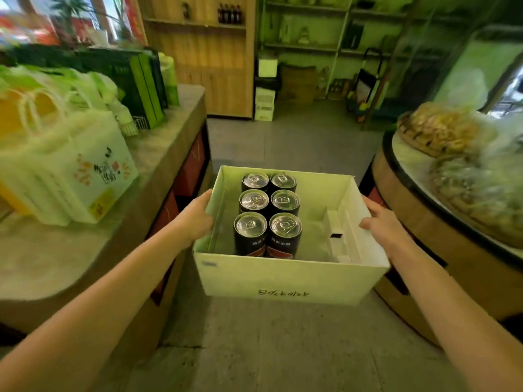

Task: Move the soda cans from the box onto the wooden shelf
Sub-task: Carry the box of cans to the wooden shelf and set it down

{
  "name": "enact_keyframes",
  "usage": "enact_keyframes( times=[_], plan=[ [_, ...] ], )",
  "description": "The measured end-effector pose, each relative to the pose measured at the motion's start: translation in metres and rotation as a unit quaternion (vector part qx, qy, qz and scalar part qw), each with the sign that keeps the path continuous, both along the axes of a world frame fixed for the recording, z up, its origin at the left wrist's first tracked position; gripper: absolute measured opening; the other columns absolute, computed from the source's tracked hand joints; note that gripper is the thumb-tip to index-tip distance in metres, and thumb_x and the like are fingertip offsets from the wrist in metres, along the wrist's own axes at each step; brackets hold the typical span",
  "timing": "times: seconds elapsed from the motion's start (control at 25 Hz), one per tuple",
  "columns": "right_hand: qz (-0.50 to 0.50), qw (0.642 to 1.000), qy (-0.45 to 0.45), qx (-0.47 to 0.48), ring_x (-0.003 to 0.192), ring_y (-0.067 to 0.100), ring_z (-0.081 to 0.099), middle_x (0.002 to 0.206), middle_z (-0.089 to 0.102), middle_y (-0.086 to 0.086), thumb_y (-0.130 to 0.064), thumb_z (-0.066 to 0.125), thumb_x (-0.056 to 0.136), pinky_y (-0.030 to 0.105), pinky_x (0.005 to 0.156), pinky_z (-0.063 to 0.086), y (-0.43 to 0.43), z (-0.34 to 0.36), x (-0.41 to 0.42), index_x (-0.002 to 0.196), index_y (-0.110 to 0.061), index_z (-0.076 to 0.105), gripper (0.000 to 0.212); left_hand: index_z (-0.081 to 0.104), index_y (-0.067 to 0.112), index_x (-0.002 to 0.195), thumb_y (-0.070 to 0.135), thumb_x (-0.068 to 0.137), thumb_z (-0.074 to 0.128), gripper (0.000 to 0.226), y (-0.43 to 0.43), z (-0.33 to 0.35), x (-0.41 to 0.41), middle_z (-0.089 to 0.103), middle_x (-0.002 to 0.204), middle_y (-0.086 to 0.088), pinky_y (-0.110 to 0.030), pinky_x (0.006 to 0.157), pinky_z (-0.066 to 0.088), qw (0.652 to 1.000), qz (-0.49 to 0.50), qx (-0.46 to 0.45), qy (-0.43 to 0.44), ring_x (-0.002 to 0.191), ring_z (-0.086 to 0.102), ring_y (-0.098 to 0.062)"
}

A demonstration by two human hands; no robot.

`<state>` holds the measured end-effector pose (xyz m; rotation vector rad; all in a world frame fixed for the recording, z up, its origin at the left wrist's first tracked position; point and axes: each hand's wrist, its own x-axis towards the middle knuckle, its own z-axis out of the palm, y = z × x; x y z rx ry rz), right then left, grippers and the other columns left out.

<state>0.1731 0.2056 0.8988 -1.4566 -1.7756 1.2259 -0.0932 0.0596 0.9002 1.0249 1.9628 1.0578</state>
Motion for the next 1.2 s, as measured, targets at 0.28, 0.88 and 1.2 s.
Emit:
enact_keyframes(
  times=[0.28, 0.88, 1.2],
  plan=[
    [-0.003, 0.999, -0.027, 0.036, 0.127, 0.031, 0.041, 0.142, 0.043, 0.01, 0.009, 0.043, 0.082, 0.04, 0.101, 0.035, 0.042, 0.061, -0.04, 0.138, -0.021, 0.039, 0.063, 0.04, 0.011, 0.136, -0.01, 0.084, 0.047, 0.056, 0.039, 0.075, -0.033, 0.053, 0.127, -0.017, -0.032, 0.078, 0.039, 0.998, -0.003, -0.014, 0.059, 0.097, 0.047, -0.02],
    [0.063, 0.998, 0.015, 0.022, 0.129, 0.027, 0.038, 0.143, 0.042, 0.006, 0.011, 0.038, 0.084, 0.031, 0.091, 0.033, 0.379, 0.064, -0.177, 0.138, -0.02, 0.038, 0.062, 0.03, 0.018, 0.142, -0.017, 0.085, 0.041, 0.068, 0.344, 0.055, -0.157, 0.051, 0.134, -0.015, -0.033, 0.083, 0.043, 0.99, 0.117, -0.013, 0.076, 0.122, 0.048, -0.031],
    [0.102, 0.994, 0.023, 0.022, 0.125, 0.026, 0.041, 0.142, 0.043, 0.007, 0.012, 0.038, 0.084, 0.029, 0.086, 0.032, 0.569, 0.053, -0.324, 0.138, -0.02, 0.038, 0.063, 0.029, 0.019, 0.142, -0.016, 0.085, 0.039, 0.067, 0.52, 0.049, -0.289, 0.048, 0.138, -0.014, -0.036, 0.089, 0.042, 0.982, 0.165, -0.01, 0.088, 0.127, 0.043, -0.031]
  ],
)
